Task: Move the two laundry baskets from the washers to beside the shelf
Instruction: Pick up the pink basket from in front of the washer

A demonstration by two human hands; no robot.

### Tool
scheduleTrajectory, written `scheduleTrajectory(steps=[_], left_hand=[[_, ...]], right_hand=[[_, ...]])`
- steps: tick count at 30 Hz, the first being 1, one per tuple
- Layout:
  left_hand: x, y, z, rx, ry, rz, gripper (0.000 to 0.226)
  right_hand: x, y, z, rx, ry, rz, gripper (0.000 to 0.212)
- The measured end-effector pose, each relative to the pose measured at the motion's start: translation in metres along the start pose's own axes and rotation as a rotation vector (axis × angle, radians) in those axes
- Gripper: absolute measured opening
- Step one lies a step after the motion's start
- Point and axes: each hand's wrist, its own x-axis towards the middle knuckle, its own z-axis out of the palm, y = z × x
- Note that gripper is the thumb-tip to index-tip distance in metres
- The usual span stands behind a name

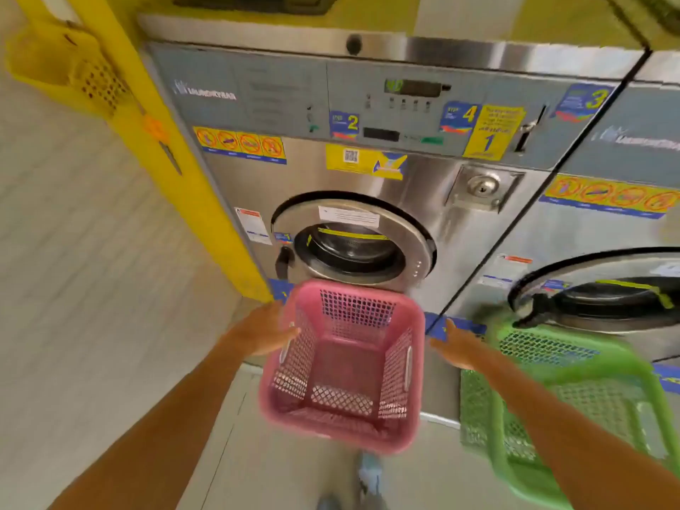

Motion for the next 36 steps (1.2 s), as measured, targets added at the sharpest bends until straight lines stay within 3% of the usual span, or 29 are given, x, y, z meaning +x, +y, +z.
scheduleTrajectory(steps=[3, 6, 10, 14, 17, 28, 36], left_hand=[[0.047, -0.024, 0.054, 0.0, -0.061, -0.068, 0.08], [0.099, -0.058, 0.113, -0.02, -0.066, -0.174, 0.085], [0.148, -0.075, 0.16, -0.042, 0.061, -0.24, 0.088], [0.169, -0.085, 0.182, -0.107, 0.184, -0.278, 0.08], [0.165, -0.094, 0.186, -0.172, 0.22, -0.272, 0.08], [-0.004, -0.157, 0.215, -0.408, 0.216, -0.514, 0.075], [-0.179, -0.243, 0.29, -0.712, 0.355, -0.819, 0.05]], right_hand=[[0.05, 0.007, 0.058, -0.023, -0.079, 0.013, 0.076], [0.1, 0.024, 0.123, 0.015, 0.046, -0.05, 0.055], [0.142, 0.036, 0.167, 0.184, -0.022, 0.085, 0.087], [0.142, 0.022, 0.174, 0.272, 0.166, 0.157, 0.047], [0.134, 0.02, 0.178, 0.274, 0.202, 0.169, 0.043], [0.107, -0.04, 0.198, 0.025, 0.087, -0.165, 0.061], [0.038, -0.18, 0.279, -0.244, -0.091, -0.459, 0.045]])
